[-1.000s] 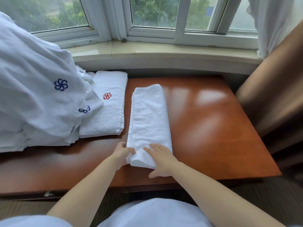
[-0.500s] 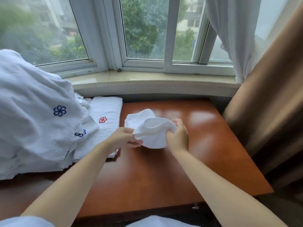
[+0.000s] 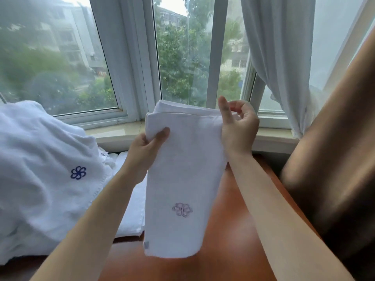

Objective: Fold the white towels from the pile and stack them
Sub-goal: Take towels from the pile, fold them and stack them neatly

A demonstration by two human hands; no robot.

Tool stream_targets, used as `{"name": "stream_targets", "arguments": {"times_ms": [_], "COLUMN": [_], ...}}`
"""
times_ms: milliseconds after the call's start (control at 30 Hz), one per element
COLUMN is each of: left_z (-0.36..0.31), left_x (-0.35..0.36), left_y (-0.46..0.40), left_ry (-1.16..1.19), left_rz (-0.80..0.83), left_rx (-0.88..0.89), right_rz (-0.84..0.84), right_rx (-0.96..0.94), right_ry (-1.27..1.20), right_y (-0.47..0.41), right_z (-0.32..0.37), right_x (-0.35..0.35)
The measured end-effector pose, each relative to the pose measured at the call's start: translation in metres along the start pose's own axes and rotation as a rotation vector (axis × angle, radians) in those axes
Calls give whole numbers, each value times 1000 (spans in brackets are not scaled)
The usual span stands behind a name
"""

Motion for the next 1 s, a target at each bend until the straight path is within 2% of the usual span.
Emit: {"name": "stream_targets", "arguments": {"times_ms": [100, 167, 233, 300, 367, 400, 533, 600, 700, 833, 933, 1000], "left_z": [3, 15, 45, 97, 161, 189, 270, 293, 308, 303, 291, 285], "left_x": [-3, -9, -19, -36, -60, -69, -81, -79, -76, -76, -76, -73], "left_y": [-23, -49, -76, -91, -80, -68, -8, 16, 42, 52, 48, 49], "left_ry": [130, 87, -33, -293, -591, -663, -782, -853, -846, -857, -803, -573], "left_rz": [-36, -113, -183, -205, -201, -187, -41, 44, 71, -14, -102, -207], "left_rx": [-42, -36, -40, -182, -404, -477, -665, -709, -790, -771, -741, -790], "right_rz": [-45, 6, 243, 499, 625, 670, 897, 984, 964, 998, 961, 836], "right_rx": [-28, -15, 91, 252, 391, 446, 774, 852, 861, 842, 653, 497], "right_ry": [0, 39, 175, 358, 521, 584, 819, 905, 911, 951, 1046, 974], "right_y": [-21, -35, -39, -20, 20, 46, 160, 196, 211, 210, 203, 195], "right_z": [-1, -18, -57, -115, -173, -201, -287, -304, -308, -304, -295, -282], "right_x": [20, 44, 73, 89, 79, 68, 12, -8, -18, -15, -11, -3]}}
Point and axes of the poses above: each hand's wrist, its own y-axis away from the middle knuckle, its own x-axis out of the palm, z = x × y, the point moved 6 cm from there along -y, towards the middle knuckle, and after that the axes turned 1 degree about y, right-handed, at the moved point
